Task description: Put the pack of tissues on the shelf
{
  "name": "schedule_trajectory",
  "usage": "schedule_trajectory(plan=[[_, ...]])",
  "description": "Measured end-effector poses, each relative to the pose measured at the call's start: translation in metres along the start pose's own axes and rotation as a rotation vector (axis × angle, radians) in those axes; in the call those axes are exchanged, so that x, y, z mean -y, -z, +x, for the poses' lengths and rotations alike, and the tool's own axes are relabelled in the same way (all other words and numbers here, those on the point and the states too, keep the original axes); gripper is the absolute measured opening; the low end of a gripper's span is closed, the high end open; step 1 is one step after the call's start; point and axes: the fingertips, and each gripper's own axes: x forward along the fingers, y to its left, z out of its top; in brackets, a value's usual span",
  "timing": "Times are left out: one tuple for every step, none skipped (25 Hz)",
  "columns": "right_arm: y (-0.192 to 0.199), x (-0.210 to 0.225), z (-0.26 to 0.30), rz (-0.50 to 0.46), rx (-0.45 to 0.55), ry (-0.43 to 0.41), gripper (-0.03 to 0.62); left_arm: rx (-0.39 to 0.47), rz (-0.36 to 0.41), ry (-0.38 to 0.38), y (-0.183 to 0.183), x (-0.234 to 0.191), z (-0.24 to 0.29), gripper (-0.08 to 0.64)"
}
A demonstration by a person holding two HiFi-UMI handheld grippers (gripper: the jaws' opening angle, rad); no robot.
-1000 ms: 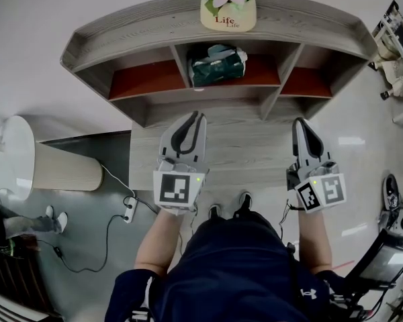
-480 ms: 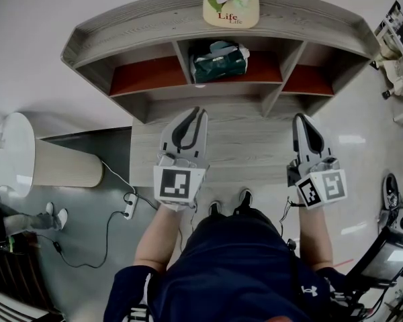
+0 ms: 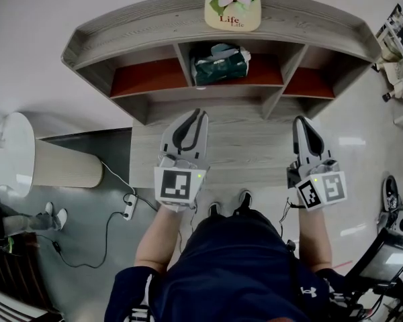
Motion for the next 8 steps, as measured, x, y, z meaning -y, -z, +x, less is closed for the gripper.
schedule_trajectory(plan=[[-0.0003, 0.0002, 0.0007, -0.001, 0.001, 0.000, 0.003, 0.002, 0.002, 0.000, -0.0004, -0.0003, 0.0006, 0.049], [-0.0005, 0.0003, 0.0011, -0.001, 0.003, 0.000, 0.003, 0.005, 0.005, 0.001, -0.0007, -0.0004, 0.0010, 0.049], [-0.0005, 0.0003, 0.0015, -0.001, 0.003, -0.001, 0.003, 0.006, 0.006, 0.001, -0.0005, -0.0003, 0.0013, 0.049], [-0.0004, 0.0003, 0.0022, -0.001, 0.004, -0.002, 0.003, 0.006, 0.006, 0.000, -0.0001, -0.0004, 0.0019, 0.049], [-0.0001, 0.0004, 0.0029, -0.001, 0.004, -0.003, 0.003, 0.006, 0.006, 0.000, 0.0004, -0.0007, 0.0025, 0.049], [0.0002, 0.0005, 0.0037, -0.001, 0.003, -0.004, 0.003, 0.006, 0.005, -0.001, 0.0009, -0.0010, 0.0031, 0.049], [0.0007, 0.0006, 0.0044, -0.001, 0.002, -0.005, 0.003, 0.006, 0.003, -0.003, 0.0013, -0.0013, 0.0036, 0.049], [0.0013, 0.0007, 0.0049, -0.001, 0.000, -0.006, 0.003, 0.006, 0.001, -0.004, 0.0018, -0.0015, 0.0041, 0.049]])
